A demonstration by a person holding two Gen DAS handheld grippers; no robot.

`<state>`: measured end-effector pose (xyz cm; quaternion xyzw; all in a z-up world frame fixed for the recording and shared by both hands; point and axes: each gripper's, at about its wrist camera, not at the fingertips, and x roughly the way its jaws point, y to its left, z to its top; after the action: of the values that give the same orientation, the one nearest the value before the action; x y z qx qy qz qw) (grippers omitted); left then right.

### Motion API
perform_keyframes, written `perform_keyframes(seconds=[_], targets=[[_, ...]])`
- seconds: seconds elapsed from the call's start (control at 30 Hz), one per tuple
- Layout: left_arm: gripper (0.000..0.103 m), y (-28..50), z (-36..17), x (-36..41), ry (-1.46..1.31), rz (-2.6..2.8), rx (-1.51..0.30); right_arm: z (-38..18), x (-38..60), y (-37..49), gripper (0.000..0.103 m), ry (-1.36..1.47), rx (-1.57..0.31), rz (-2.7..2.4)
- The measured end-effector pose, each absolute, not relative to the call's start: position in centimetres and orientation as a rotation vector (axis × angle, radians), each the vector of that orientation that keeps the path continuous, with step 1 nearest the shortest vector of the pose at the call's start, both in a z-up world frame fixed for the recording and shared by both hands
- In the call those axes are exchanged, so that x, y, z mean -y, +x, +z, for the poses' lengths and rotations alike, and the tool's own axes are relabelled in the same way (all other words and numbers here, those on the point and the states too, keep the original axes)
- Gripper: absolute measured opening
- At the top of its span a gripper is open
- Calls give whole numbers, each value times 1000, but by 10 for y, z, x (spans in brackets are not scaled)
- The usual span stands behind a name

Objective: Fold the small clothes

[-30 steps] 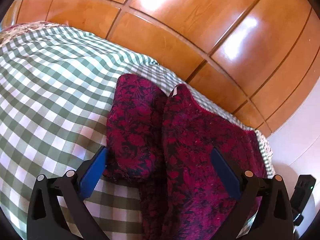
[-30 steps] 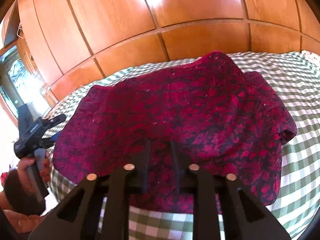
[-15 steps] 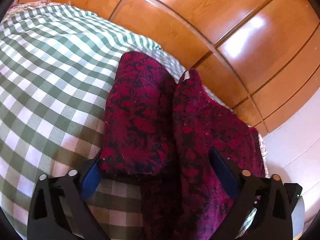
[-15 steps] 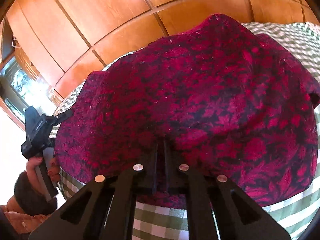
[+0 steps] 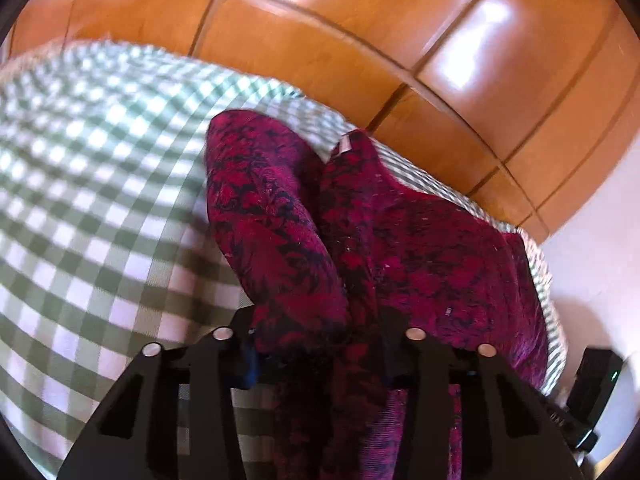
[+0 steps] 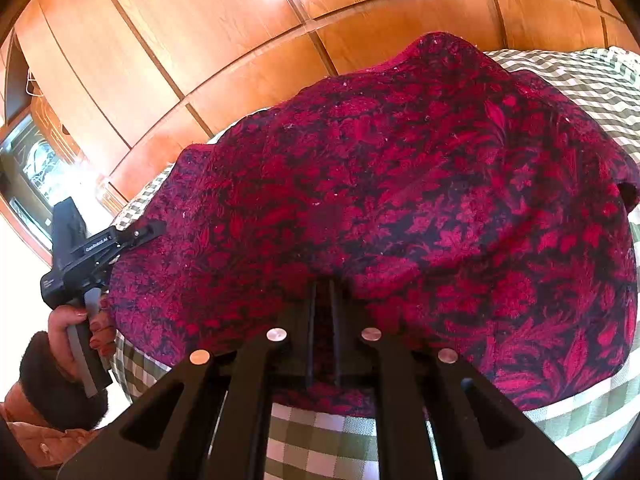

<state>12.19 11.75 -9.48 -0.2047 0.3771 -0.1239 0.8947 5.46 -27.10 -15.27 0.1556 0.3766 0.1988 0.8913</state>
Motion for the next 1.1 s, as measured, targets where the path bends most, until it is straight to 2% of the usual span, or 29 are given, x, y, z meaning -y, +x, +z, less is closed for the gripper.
perform_keyframes(seconds=[0.33,0.9,1.0,1.07,1.1], targets=[[35,110,-55,-102,-471,-315,-656,-155,272,58,6,360,-792,419],[34,98,24,-19,-396,-524,-477,-152,284,66,7,407,-817,436],[34,97,31,-3,-364,-556,-459,-145,290,66,15,430,-819,450],[34,97,34,2,-353,-568,-454,-136,297,64,40,447,-789,449],[34,98,34,4,-350,-571,-454,-130,300,62,44,441,-764,430]])
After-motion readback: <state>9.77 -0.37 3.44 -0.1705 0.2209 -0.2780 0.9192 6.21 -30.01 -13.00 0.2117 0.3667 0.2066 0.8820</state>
